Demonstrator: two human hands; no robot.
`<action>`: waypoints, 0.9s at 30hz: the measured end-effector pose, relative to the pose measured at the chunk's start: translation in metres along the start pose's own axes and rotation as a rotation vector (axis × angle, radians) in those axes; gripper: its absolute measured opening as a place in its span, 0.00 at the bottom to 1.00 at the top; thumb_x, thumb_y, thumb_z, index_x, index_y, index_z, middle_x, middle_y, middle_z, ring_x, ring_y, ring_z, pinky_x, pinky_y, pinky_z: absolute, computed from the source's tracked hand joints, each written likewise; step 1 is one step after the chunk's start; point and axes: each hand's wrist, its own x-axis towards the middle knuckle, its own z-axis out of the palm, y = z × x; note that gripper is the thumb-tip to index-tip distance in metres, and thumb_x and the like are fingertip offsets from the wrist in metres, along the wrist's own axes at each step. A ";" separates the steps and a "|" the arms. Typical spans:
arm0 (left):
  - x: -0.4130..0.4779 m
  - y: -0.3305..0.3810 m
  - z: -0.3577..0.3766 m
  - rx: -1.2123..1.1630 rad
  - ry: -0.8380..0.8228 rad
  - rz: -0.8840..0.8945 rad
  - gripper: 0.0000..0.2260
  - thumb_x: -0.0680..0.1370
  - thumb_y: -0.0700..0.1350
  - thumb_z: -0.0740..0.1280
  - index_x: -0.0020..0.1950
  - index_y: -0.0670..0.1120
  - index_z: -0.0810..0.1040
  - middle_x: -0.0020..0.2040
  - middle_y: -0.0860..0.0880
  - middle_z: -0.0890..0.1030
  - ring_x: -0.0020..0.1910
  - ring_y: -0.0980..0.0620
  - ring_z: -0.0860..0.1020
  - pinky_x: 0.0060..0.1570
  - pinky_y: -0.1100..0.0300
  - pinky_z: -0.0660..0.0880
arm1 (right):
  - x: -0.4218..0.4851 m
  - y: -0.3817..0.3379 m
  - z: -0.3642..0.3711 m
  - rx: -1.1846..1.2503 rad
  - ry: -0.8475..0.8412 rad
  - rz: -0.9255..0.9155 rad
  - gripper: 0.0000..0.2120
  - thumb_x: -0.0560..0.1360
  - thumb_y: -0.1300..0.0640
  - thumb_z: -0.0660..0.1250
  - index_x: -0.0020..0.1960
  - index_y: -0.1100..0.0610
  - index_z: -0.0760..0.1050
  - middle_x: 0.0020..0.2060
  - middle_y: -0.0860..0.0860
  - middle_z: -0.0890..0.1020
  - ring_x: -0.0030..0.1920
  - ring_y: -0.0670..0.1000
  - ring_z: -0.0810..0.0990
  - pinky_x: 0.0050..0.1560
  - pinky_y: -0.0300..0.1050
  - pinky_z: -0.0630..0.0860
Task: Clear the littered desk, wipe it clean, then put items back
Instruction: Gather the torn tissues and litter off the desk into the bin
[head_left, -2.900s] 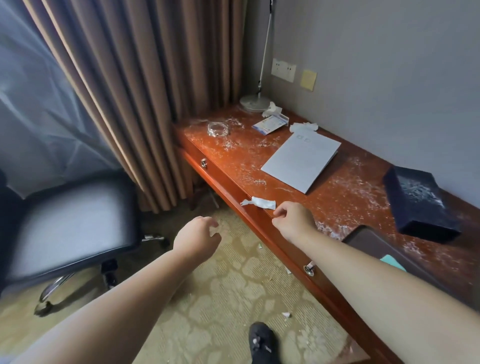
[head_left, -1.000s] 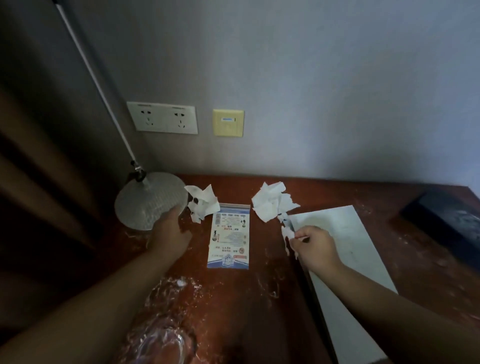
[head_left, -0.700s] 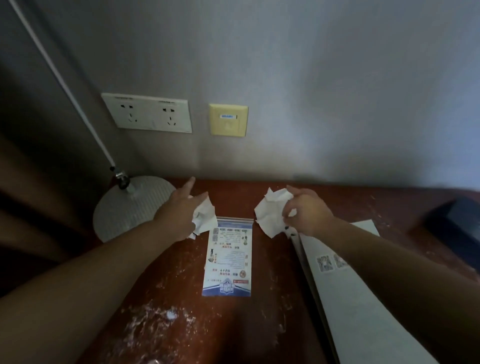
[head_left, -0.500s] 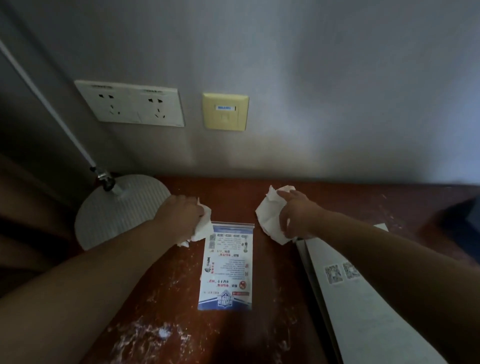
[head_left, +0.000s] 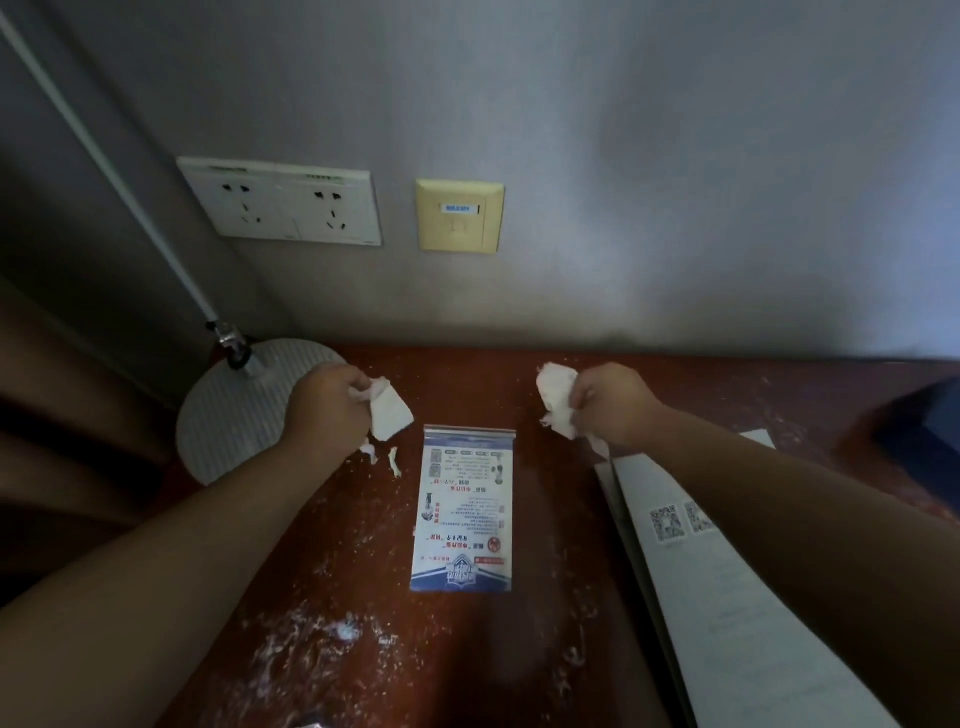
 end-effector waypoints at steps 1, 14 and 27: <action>-0.003 -0.001 -0.008 -0.031 0.025 -0.017 0.07 0.73 0.31 0.66 0.49 0.34 0.80 0.52 0.37 0.79 0.52 0.38 0.77 0.46 0.54 0.74 | -0.007 -0.005 -0.005 0.041 0.027 -0.008 0.05 0.68 0.66 0.70 0.43 0.61 0.82 0.47 0.53 0.81 0.50 0.49 0.77 0.43 0.31 0.63; -0.057 -0.004 0.020 0.222 -0.315 0.170 0.08 0.74 0.33 0.65 0.52 0.38 0.80 0.65 0.43 0.74 0.62 0.45 0.73 0.58 0.59 0.70 | -0.126 -0.030 0.011 0.417 0.010 0.157 0.11 0.71 0.67 0.69 0.35 0.54 0.75 0.41 0.49 0.79 0.40 0.47 0.79 0.35 0.35 0.73; -0.102 -0.035 -0.016 -0.048 -0.144 -0.140 0.03 0.75 0.36 0.66 0.42 0.41 0.74 0.42 0.43 0.77 0.41 0.46 0.74 0.39 0.59 0.69 | -0.194 -0.005 0.044 0.490 0.015 0.229 0.12 0.68 0.71 0.68 0.31 0.57 0.75 0.32 0.54 0.78 0.34 0.51 0.77 0.34 0.42 0.74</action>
